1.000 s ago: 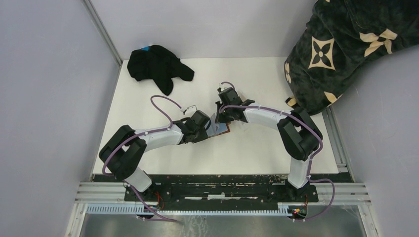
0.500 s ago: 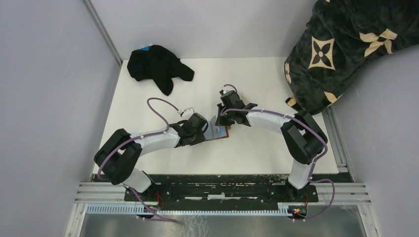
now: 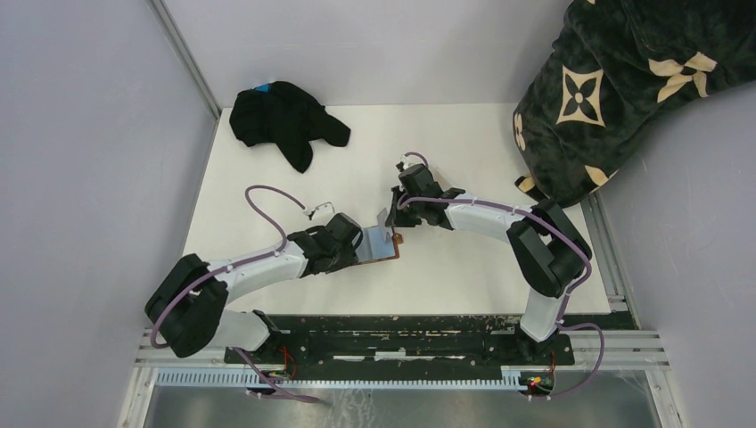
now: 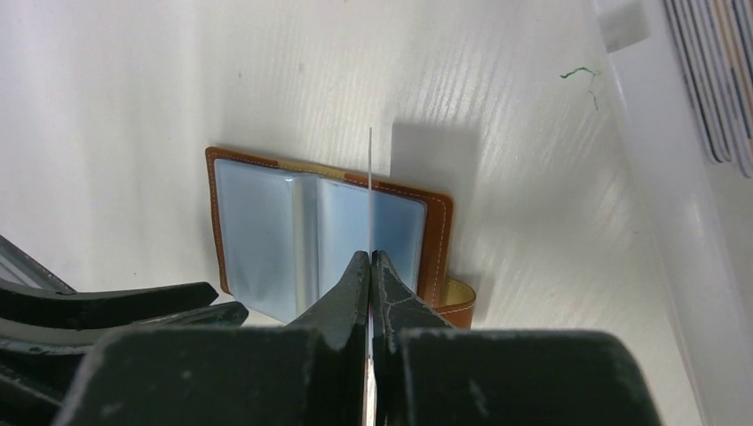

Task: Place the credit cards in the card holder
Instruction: Move the card holder to the center of the board.

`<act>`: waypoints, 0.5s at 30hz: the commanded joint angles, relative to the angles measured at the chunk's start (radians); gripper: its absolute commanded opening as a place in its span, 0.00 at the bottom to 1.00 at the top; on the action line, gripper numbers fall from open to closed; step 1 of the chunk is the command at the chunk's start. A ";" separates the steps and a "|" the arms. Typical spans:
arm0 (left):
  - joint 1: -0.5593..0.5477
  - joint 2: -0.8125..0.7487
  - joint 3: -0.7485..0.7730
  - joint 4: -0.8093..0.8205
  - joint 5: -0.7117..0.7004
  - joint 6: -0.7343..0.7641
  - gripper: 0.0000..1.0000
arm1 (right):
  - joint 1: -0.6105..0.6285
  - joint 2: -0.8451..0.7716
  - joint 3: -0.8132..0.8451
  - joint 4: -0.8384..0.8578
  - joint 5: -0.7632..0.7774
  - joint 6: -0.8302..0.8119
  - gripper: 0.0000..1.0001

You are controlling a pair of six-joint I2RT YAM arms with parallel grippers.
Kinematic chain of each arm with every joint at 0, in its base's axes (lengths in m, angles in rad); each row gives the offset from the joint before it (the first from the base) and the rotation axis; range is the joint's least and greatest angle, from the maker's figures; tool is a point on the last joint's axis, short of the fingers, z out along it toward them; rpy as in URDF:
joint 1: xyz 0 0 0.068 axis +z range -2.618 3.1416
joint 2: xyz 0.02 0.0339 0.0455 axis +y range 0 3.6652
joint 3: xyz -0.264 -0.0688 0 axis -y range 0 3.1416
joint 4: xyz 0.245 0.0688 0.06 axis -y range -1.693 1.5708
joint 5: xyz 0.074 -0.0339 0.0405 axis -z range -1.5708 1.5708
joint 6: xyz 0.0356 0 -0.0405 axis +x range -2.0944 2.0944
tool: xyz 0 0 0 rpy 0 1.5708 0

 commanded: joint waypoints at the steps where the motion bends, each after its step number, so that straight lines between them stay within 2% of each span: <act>1: 0.002 -0.112 0.004 -0.029 -0.082 -0.046 0.53 | 0.007 -0.010 0.000 0.062 -0.027 0.014 0.01; 5: 0.002 -0.147 0.004 0.012 -0.079 -0.040 0.56 | 0.008 -0.016 0.003 0.066 -0.036 0.020 0.01; 10: 0.010 -0.141 -0.002 0.011 -0.089 -0.037 0.56 | 0.023 -0.027 0.005 0.068 -0.042 0.023 0.01; 15: 0.049 -0.137 -0.039 0.026 -0.085 -0.039 0.48 | 0.034 -0.036 -0.006 0.080 -0.050 0.041 0.01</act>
